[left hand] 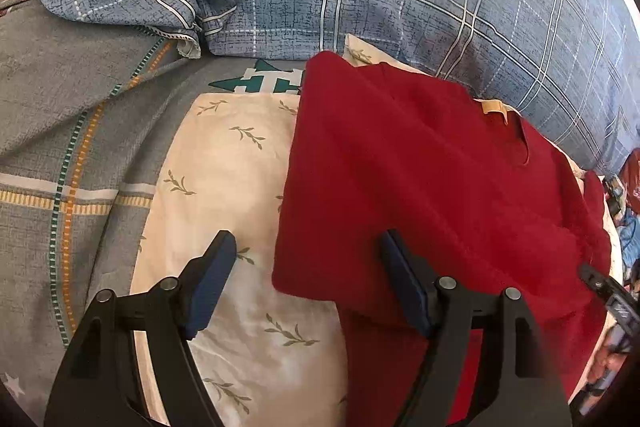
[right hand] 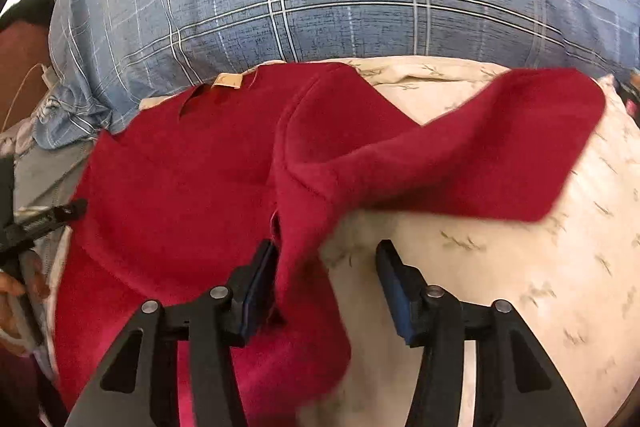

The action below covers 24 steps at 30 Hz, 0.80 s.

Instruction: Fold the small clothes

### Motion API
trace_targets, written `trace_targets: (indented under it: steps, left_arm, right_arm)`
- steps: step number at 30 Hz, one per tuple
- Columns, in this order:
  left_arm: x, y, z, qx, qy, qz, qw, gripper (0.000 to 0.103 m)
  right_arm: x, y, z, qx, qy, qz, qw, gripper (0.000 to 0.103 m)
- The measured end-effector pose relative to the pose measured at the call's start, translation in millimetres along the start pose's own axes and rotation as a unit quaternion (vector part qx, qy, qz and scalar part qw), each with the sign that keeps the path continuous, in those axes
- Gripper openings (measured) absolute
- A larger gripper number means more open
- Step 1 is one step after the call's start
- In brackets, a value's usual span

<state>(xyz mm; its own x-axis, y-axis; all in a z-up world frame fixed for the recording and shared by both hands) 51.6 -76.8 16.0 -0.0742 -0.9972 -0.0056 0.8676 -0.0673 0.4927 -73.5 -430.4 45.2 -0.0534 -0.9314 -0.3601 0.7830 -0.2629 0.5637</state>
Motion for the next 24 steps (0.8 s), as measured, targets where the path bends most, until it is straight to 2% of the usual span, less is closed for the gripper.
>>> trace_targets:
  steps: [3, 5, 6, 9, 10, 13, 15, 16, 18, 20, 22, 24]
  left_arm:
    - [0.4, -0.4, 1.0, 0.0, -0.003, 0.005, 1.0, 0.075]
    - [-0.2, -2.0, 0.3, 0.0, -0.004, 0.006, 1.0, 0.075]
    - [-0.1, -2.3, 0.2, 0.0, -0.004, 0.006, 1.0, 0.075]
    - [0.4, -2.5, 0.6, 0.0, -0.001, 0.004, 1.0, 0.075]
    - [0.3, -2.4, 0.8, -0.001, -0.001, 0.005, 1.0, 0.075]
    - [-1.0, -3.7, 3.7, -0.002, -0.001, 0.004, 1.0, 0.075]
    - [-2.6, -4.5, 6.3, 0.001, 0.001, -0.004, 1.0, 0.075]
    - [-3.5, -4.6, 7.3, 0.002, 0.002, -0.007, 1.0, 0.075]
    - [-6.6, -3.3, 10.6, 0.004, 0.005, -0.008, 1.0, 0.075]
    - [-11.4, -0.2, 16.1, 0.014, 0.007, 0.001, 0.9999, 0.075]
    - [-15.6, 4.5, 22.0, 0.028, 0.008, 0.017, 0.9994, 0.075]
    - [-17.3, 8.2, 25.1, 0.035, 0.003, 0.03, 0.9989, 0.075]
  right_arm:
    - [-13.5, 6.0, 39.6, 0.051, 0.013, 0.005, 0.999, 0.054]
    - [-26.9, 9.9, 64.9, 0.083, 0.013, 0.028, 0.996, 0.056]
    - [-34.5, 11.7, 72.5, 0.091, 0.026, 0.04, 0.995, 0.056]
    - [-54.4, 17.2, 65.5, 0.069, 0.056, 0.071, 0.994, 0.051]
    - [-57.2, 19.8, 55.1, 0.058, 0.045, 0.083, 0.994, 0.051]
    - [-47.6, 18.7, 14.9, 0.018, -0.029, 0.098, 0.995, 0.046]
    - [-32.5, 17.0, -7.9, -0.007, -0.045, 0.083, 0.996, 0.029]
    - [-26.2, 16.5, -13.7, -0.011, -0.051, 0.078, 0.996, 0.026]
    - [-21.2, 13.6, -7.5, 0.008, -0.044, 0.072, 0.996, 0.011]
    - [-28.3, 18.7, 10.1, 0.028, -0.033, 0.086, 0.995, 0.009]
    - [-42.0, 24.7, 25.1, 0.053, -0.034, 0.112, 0.992, 0.0]
    - [-53.5, 30.0, 36.8, 0.069, -0.047, 0.144, 0.986, 0.0]
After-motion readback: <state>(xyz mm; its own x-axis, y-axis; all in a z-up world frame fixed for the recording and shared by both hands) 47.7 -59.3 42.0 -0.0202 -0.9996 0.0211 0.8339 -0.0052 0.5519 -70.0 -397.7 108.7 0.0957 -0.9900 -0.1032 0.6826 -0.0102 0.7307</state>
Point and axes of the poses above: each gripper's, at about its wrist camera, not at the fingertips, and z roughly against the way its jaws point, x to its right, y to its top, the point moved 3 cm from there along -z, roughly the way its jaws point, and after that the axes turned 13 degrees about y, right-handed, at the moved point
